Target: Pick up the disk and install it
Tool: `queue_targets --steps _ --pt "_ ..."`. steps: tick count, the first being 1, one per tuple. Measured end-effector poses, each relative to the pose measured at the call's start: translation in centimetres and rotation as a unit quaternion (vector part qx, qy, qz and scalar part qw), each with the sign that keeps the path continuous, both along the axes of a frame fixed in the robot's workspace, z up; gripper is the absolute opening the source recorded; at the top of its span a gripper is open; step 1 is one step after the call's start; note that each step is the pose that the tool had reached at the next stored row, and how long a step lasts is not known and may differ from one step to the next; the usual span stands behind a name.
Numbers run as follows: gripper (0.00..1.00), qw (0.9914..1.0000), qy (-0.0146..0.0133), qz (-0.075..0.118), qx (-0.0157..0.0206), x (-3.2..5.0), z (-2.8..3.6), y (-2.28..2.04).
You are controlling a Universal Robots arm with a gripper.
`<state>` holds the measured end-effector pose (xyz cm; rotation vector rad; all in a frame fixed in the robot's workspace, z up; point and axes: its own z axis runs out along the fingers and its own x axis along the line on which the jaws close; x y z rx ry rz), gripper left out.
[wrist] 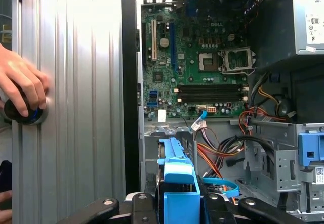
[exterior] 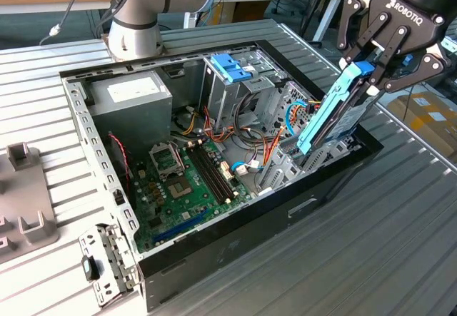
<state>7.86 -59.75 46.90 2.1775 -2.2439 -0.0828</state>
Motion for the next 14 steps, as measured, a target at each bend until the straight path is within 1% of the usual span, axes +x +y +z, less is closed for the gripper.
queue_targets --steps 5,14 --pt "0.37 1.0 0.0 0.0 0.0 0.21 -0.09 0.02" --pt "0.37 1.0 0.0 0.0 0.0 0.52 -0.45 0.03"
